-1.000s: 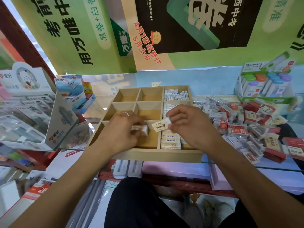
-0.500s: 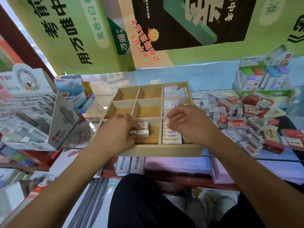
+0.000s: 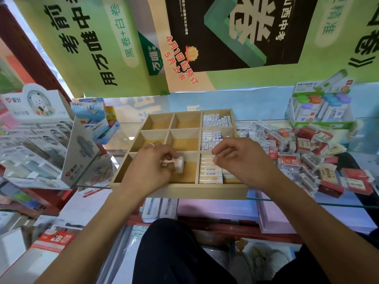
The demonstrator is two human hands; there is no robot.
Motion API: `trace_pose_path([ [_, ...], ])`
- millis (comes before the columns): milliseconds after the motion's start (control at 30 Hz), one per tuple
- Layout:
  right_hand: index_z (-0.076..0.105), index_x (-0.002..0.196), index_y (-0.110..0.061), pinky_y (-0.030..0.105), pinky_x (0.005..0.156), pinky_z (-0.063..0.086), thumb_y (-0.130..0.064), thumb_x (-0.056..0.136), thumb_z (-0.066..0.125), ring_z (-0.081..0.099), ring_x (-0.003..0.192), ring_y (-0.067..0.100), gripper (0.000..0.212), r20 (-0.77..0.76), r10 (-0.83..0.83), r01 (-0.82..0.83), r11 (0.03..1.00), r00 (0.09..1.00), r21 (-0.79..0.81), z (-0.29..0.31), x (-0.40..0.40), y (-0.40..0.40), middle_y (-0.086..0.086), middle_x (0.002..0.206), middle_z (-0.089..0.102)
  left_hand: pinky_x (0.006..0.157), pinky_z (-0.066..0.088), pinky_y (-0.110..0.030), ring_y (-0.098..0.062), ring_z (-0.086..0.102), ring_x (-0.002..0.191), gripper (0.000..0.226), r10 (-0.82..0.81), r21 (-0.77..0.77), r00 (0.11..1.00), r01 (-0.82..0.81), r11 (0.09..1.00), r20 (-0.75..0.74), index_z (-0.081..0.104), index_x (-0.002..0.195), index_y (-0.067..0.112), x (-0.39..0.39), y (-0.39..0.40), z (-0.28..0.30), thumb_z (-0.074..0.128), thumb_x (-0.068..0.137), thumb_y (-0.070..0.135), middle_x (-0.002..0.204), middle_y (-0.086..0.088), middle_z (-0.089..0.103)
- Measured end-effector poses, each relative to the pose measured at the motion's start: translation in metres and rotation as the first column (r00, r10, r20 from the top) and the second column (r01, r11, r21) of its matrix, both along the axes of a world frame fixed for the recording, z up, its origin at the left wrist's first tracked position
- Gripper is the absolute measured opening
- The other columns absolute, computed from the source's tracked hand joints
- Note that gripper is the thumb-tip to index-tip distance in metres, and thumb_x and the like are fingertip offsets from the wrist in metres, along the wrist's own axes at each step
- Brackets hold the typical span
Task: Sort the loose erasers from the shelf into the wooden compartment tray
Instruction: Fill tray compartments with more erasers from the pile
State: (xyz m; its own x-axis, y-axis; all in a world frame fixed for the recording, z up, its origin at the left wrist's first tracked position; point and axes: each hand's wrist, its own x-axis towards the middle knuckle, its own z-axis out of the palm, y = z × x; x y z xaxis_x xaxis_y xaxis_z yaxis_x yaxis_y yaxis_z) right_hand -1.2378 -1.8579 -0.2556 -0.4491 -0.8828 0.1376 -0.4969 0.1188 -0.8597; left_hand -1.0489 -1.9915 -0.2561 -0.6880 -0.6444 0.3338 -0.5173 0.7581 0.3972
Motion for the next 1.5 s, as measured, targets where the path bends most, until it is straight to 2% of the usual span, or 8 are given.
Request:
trace_pose_path([
  [133,0.072,0.09,-0.021,0.011,0.071,0.05,-0.012,0.083,0.069,0.063,0.073,-0.004,0.012,-0.09,0.003,-0.005,1.0,0.996,-0.019,0.004,-0.011,0.015,-0.016,0.08,0.067,0.07,0.039,-0.005,-0.003,0.061,0.079,0.023,-0.092,0.152,0.979,0.121,0.981,-0.182,0.073,0.086,0.023,-0.023,0.03,0.01,0.068,0.079,0.002,0.08,0.014,0.068],
  [400,0.07,0.087,-0.024,0.012,0.067,0.051,-0.015,0.083,0.071,0.064,0.072,-0.001,0.01,-0.173,-0.221,0.208,0.974,0.96,-0.089,0.015,-0.071,0.086,-0.01,0.078,0.069,0.066,0.041,-0.005,0.003,0.06,0.071,0.028,-0.27,0.263,0.917,0.349,0.899,-0.295,0.071,0.082,0.028,-0.106,0.087,0.021,0.065,0.082,0.0,0.075,0.008,0.069],
  [733,0.068,0.08,-0.021,0.024,0.063,0.046,-0.011,0.083,0.07,0.062,0.065,0.01,0.011,-0.021,-0.632,0.621,0.767,0.775,-0.165,-0.014,-0.171,0.176,-0.005,0.069,0.067,0.076,0.048,-0.019,-0.004,0.062,0.079,0.016,-0.477,0.218,0.873,0.487,0.846,-0.103,0.072,0.091,0.025,-0.246,0.127,0.018,0.065,0.083,0.013,0.085,0.011,0.069],
  [833,0.067,0.08,-0.021,0.022,0.06,0.044,-0.01,0.083,0.067,0.061,0.065,0.01,0.011,-0.058,-0.736,0.723,0.675,0.675,-0.148,-0.026,-0.193,0.198,-0.008,0.067,0.065,0.077,0.047,-0.017,-0.007,0.061,0.087,0.019,-0.499,0.204,0.865,0.5,0.842,-0.058,0.071,0.099,0.026,-0.293,0.14,0.01,0.062,0.085,0.017,0.093,0.01,0.067],
  [933,0.069,0.086,-0.02,0.019,0.06,0.038,-0.013,0.084,0.065,0.061,0.072,0.012,0.009,-0.148,-0.792,0.786,0.608,0.592,-0.114,-0.039,-0.208,0.217,-0.012,0.069,0.062,0.088,0.049,-0.032,-0.018,0.058,0.104,0.028,-0.475,0.133,0.877,0.465,0.875,0.065,0.065,0.113,0.026,-0.335,0.15,0.002,0.06,0.086,0.022,0.112,0.001,0.065],
  [1167,0.07,0.097,-0.016,0.027,0.069,0.052,-0.016,0.089,0.06,0.063,0.085,0.012,0.012,-0.204,-0.765,0.771,0.633,0.611,-0.064,-0.048,-0.215,0.232,-0.002,0.093,0.068,0.077,0.043,-0.033,-0.029,0.059,0.103,0.031,-0.198,-0.136,0.892,0.273,0.952,0.405,0.061,0.112,0.018,-0.382,0.147,-0.014,0.058,0.082,0.02,0.114,-0.008,0.062],
  [1300,0.064,0.116,-0.01,0.039,0.09,0.05,-0.01,0.089,0.054,0.059,0.106,0.025,0.029,-0.356,-0.637,0.682,0.731,0.684,0.001,-0.035,-0.22,0.205,0.008,0.116,0.062,0.078,0.04,-0.034,-0.03,0.056,0.104,0.027,-0.158,-0.19,0.888,0.261,0.946,0.432,0.061,0.106,0.014,-0.391,0.147,-0.018,0.061,0.08,0.023,0.109,-0.011,0.06],
  [1500,0.054,0.101,-0.004,0.035,0.083,0.042,-0.008,0.085,0.054,0.054,0.105,0.033,0.016,-0.587,-0.332,0.596,0.727,0.739,0.34,-0.023,-0.249,0.153,0.017,0.113,0.054,0.073,0.037,-0.034,-0.032,0.056,0.1,0.018,-0.187,-0.169,0.904,0.268,0.949,0.386,0.056,0.091,0.015,-0.393,0.142,-0.023,0.063,0.078,0.023,0.103,-0.012,0.058],
])
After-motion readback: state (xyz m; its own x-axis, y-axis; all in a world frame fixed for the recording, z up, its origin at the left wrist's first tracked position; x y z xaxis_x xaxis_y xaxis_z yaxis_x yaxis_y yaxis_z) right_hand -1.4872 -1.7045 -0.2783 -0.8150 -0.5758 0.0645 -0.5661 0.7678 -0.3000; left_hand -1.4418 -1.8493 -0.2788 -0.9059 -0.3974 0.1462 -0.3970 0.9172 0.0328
